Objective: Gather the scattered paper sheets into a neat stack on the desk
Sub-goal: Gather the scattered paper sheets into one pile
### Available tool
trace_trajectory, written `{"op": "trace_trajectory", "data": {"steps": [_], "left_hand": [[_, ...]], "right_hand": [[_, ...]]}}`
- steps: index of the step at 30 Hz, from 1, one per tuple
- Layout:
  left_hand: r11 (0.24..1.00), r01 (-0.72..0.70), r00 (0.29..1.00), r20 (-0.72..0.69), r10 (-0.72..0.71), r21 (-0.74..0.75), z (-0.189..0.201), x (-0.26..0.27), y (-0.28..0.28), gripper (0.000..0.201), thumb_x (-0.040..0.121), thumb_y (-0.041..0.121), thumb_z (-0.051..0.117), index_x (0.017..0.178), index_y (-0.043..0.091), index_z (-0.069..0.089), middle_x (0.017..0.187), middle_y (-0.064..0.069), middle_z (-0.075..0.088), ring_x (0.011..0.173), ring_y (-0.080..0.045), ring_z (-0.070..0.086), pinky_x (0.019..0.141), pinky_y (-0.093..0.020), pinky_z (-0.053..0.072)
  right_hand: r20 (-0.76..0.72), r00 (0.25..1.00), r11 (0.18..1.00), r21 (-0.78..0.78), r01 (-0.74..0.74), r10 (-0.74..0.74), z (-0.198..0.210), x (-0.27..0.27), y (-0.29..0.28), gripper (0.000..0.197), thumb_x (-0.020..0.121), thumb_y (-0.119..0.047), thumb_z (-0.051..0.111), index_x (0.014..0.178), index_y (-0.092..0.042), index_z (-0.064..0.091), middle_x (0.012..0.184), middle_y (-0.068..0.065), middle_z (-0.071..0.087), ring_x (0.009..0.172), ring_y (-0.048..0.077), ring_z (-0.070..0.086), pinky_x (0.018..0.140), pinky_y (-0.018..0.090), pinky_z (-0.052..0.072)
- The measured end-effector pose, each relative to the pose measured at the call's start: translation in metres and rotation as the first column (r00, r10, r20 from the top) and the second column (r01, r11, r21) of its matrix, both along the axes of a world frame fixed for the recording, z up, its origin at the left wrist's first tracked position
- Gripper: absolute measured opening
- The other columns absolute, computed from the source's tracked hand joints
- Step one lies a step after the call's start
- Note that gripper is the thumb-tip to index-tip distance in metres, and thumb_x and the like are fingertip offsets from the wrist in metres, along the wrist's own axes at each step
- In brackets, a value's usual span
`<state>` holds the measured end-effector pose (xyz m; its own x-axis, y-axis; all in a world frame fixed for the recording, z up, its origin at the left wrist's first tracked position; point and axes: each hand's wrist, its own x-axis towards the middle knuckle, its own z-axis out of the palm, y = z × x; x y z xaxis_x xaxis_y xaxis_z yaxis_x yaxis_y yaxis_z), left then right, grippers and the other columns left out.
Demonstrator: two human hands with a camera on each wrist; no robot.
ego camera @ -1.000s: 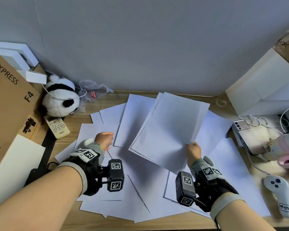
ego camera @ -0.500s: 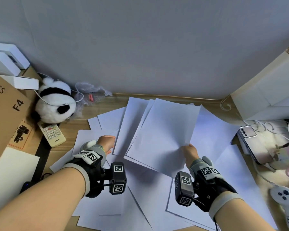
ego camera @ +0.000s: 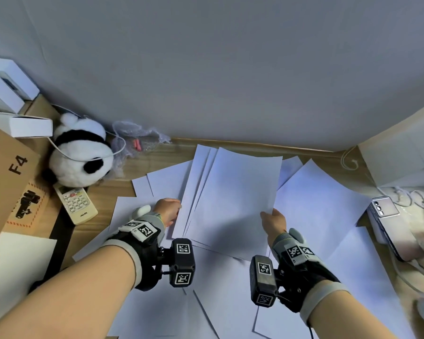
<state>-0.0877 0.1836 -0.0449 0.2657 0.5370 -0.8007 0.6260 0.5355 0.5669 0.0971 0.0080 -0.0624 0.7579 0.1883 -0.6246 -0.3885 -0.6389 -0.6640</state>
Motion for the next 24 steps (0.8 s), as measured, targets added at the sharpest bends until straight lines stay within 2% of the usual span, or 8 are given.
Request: {"op": "trace_trajectory", "data": {"steps": [2,5,7,10,15,19,21,24], "left_hand": [[0.999,-0.018,1.000,0.013,0.019,-0.027,0.001,0.003,-0.003,0.036,0.092,0.007,0.051,0.127,0.004,0.054,0.104,-0.010,0.055,0.095,-0.023,0.049,0.063,-0.022,0.039],[0.999,0.027,0.999,0.028,-0.026,-0.022,-0.003,0.006,-0.009,0.037,0.087,0.004,0.059,0.123,-0.001,0.057,0.118,-0.014,0.065,0.098,-0.025,0.059,0.089,-0.034,0.051],[0.999,0.052,0.998,0.033,-0.052,0.002,-0.004,0.009,-0.013,0.040,0.084,0.000,0.059,0.124,0.000,0.057,0.126,-0.019,0.063,0.101,-0.027,0.061,0.101,-0.039,0.048],[0.993,0.107,0.994,-0.002,-0.107,0.039,-0.005,0.008,-0.018,0.044,0.088,-0.005,0.053,0.131,0.001,0.052,0.131,-0.017,0.060,0.099,-0.019,0.054,0.090,-0.026,0.043],[0.989,0.090,0.994,-0.071,-0.082,0.119,-0.006,-0.001,-0.018,0.043,0.091,-0.007,0.042,0.133,-0.001,0.050,0.124,-0.017,0.060,0.097,-0.018,0.047,0.080,-0.023,0.034],[0.985,0.024,0.995,-0.097,-0.007,0.173,-0.005,-0.014,-0.016,0.044,0.090,-0.009,0.037,0.130,-0.001,0.053,0.132,-0.019,0.057,0.106,-0.029,0.054,0.082,-0.026,0.036],[0.983,-0.009,0.996,-0.089,0.025,0.182,-0.005,-0.017,-0.015,0.045,0.090,-0.009,0.036,0.130,-0.001,0.053,0.133,-0.019,0.057,0.103,-0.028,0.052,0.082,-0.026,0.036],[0.981,-0.024,0.996,-0.078,0.040,0.193,0.001,-0.018,-0.021,0.045,0.090,-0.008,0.035,0.131,0.001,0.052,0.133,-0.018,0.056,0.098,-0.025,0.046,0.083,-0.027,0.035]], "right_hand": [[-0.026,1.000,1.000,-0.002,-0.016,0.016,0.000,-0.001,0.003,0.018,0.087,0.002,0.042,0.092,-0.006,0.057,0.084,0.012,0.053,0.075,0.024,0.046,0.052,0.025,0.034],[-0.084,0.995,0.998,-0.008,-0.058,0.058,-0.001,-0.003,0.005,0.015,0.086,0.001,0.043,0.086,-0.007,0.056,0.071,0.009,0.050,0.062,0.021,0.043,0.052,0.024,0.032],[-0.144,0.985,0.996,0.002,-0.094,0.094,-0.003,-0.006,0.005,0.014,0.085,0.000,0.044,0.084,-0.007,0.056,0.076,0.012,0.052,0.069,0.023,0.046,0.061,0.028,0.038],[-0.216,0.966,0.990,0.037,-0.135,0.139,-0.005,-0.010,0.003,0.013,0.085,-0.002,0.045,0.083,-0.007,0.056,0.084,0.014,0.051,0.078,0.025,0.047,0.068,0.034,0.039],[-0.288,0.955,0.997,0.053,-0.052,0.065,0.001,-0.004,-0.010,0.027,0.090,-0.001,0.045,0.064,-0.009,0.047,0.064,0.010,0.045,0.055,0.021,0.044,0.055,0.026,0.037],[-0.279,0.959,0.998,0.042,0.054,-0.040,0.006,0.002,-0.031,0.023,0.089,-0.004,0.050,0.066,-0.006,0.055,0.064,0.010,0.055,0.044,0.016,0.051,0.046,0.021,0.038],[-0.246,0.962,0.991,0.031,0.130,-0.118,0.006,0.006,-0.040,0.021,0.090,-0.004,0.048,0.071,-0.005,0.056,0.064,0.011,0.054,0.049,0.019,0.048,0.046,0.020,0.038],[-0.127,0.960,0.967,0.015,0.255,-0.251,0.005,0.010,-0.060,0.016,0.089,-0.004,0.048,0.092,0.005,0.061,0.065,0.013,0.052,0.055,0.023,0.046,0.050,0.025,0.036]]}}
